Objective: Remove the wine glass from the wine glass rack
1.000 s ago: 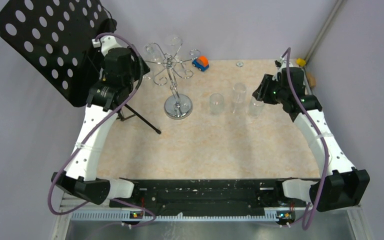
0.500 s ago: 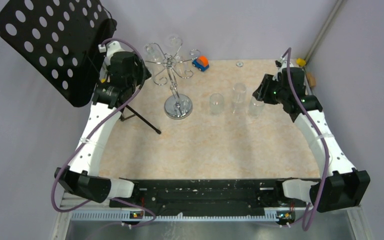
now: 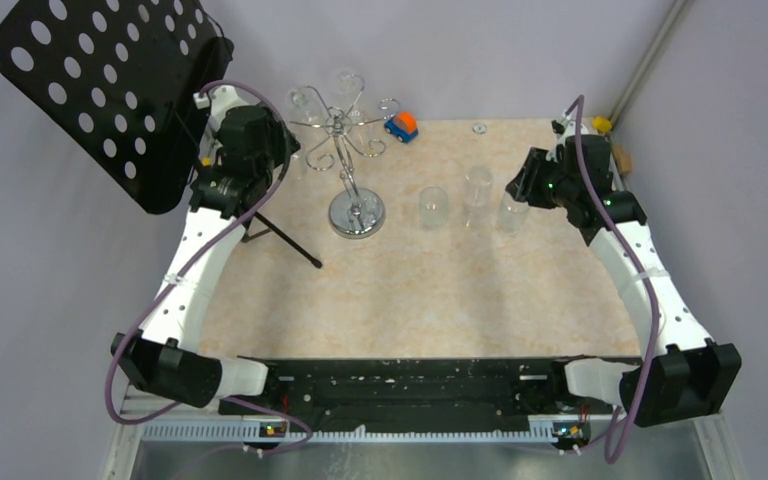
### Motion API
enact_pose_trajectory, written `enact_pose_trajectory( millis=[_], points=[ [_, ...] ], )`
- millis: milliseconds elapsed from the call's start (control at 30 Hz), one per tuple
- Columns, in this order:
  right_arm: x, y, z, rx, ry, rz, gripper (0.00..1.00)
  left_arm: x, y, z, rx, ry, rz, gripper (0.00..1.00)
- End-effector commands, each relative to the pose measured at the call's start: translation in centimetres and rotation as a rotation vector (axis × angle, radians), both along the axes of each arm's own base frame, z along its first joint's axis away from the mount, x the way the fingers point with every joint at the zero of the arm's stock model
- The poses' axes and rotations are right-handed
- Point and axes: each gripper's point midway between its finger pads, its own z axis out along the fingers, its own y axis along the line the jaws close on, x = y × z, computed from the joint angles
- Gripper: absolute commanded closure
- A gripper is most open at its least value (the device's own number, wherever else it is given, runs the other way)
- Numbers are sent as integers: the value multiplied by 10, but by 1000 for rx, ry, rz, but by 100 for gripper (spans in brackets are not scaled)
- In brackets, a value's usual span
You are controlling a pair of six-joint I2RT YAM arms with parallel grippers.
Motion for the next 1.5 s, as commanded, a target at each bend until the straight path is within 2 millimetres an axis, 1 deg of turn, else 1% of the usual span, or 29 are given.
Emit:
enact_pose_trajectory(
  millis=[0, 133, 367, 600, 833, 1100, 1333, 1467],
  points=[
    [0, -2, 14, 6, -55, -7, 60, 2, 7, 20, -35, -82, 23, 41],
    [-1, -3, 14, 4, -57, -7, 60, 3, 5, 19, -53, -75, 15, 51],
    [-2, -4, 15, 4, -63, -10, 60, -1, 0, 25, -75, -83, -9, 68],
    [-2, -4, 15, 3, -66, -11, 60, -3, -5, 36, -99, -108, -34, 79],
    [-2, -4, 15, 5, -66, -12, 60, -3, -7, 50, -138, -157, -38, 100],
    [-2, -4, 13, 3, -63, -13, 60, -1, -8, 68, -211, -273, -26, 100],
    [-2, -5, 14, -4, -68, -14, 60, -10, 4, 83, -261, -374, 35, 100],
    [-1, -5, 14, -1, -67, -12, 60, -14, 7, 91, -290, -430, 44, 100]
  ],
)
